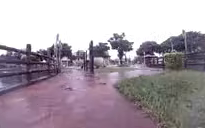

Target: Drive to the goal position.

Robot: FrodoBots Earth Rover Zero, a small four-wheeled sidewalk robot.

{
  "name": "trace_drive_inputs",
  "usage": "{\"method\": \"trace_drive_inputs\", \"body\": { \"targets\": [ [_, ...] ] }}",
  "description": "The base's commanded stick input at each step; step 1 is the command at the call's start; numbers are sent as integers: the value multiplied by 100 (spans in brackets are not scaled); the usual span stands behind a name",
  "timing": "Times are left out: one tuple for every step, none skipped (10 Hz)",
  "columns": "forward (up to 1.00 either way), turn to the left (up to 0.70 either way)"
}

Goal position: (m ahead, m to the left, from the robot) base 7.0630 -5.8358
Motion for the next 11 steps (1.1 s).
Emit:
{"method": "trace_drive_inputs", "body": {
  "targets": [
    [100, -1],
    [100, -1],
    [100, -1],
    [100, -1],
    [100, -1],
    [100, -1],
    [100, -1],
    [100, -1],
    [100, -1],
    [100, -1],
    [100, -1]
  ]
}}
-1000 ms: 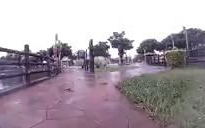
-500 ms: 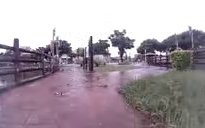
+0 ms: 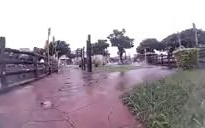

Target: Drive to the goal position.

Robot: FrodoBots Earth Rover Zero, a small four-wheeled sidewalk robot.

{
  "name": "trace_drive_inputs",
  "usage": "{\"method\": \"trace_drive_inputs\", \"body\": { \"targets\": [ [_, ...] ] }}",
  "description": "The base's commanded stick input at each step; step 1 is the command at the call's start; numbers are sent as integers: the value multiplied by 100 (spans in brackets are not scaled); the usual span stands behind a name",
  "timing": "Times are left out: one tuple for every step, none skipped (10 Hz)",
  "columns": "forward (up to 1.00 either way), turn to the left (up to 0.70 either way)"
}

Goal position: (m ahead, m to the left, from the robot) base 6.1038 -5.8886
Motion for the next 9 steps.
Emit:
{"method": "trace_drive_inputs", "body": {
  "targets": [
    [100, -1],
    [100, -1],
    [100, -1],
    [100, -1],
    [100, -1],
    [100, -1],
    [100, -3],
    [100, -12],
    [100, -21]
  ]
}}
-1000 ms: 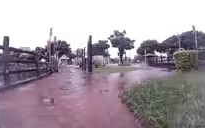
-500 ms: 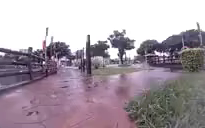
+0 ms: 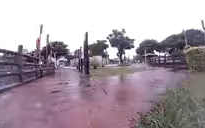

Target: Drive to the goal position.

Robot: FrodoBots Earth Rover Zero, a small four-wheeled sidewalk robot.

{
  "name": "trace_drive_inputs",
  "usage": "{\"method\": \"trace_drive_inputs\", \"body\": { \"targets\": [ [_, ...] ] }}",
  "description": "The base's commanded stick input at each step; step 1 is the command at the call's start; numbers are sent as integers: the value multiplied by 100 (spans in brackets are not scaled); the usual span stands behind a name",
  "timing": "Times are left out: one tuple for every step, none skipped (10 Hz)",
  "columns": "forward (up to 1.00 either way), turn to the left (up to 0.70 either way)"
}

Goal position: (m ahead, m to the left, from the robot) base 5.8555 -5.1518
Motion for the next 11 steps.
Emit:
{"method": "trace_drive_inputs", "body": {
  "targets": [
    [100, -29],
    [100, -38],
    [86, -49],
    [64, -62],
    [42, -75],
    [21, -88],
    [0, -98],
    [0, -63],
    [0, -27],
    [0, -2],
    [0, -12]
  ]
}}
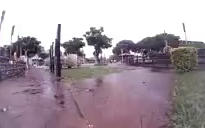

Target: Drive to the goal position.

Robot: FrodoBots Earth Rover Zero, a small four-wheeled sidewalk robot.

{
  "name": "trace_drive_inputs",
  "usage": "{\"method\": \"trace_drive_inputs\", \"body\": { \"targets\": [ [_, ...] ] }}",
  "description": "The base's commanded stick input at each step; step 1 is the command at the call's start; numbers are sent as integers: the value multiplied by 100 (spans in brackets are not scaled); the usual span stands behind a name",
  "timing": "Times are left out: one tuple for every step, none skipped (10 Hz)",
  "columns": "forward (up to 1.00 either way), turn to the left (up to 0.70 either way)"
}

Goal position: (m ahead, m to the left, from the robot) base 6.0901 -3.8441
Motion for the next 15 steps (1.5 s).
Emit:
{"method": "trace_drive_inputs", "body": {
  "targets": [
    [0, -47],
    [0, -86],
    [0, -94],
    [0, -85],
    [0, -75],
    [0, -79],
    [0, -86],
    [0, -94],
    [21, -79],
    [100, -1],
    [100, -1],
    [100, -1],
    [100, -1],
    [100, -1],
    [100, -1]
  ]
}}
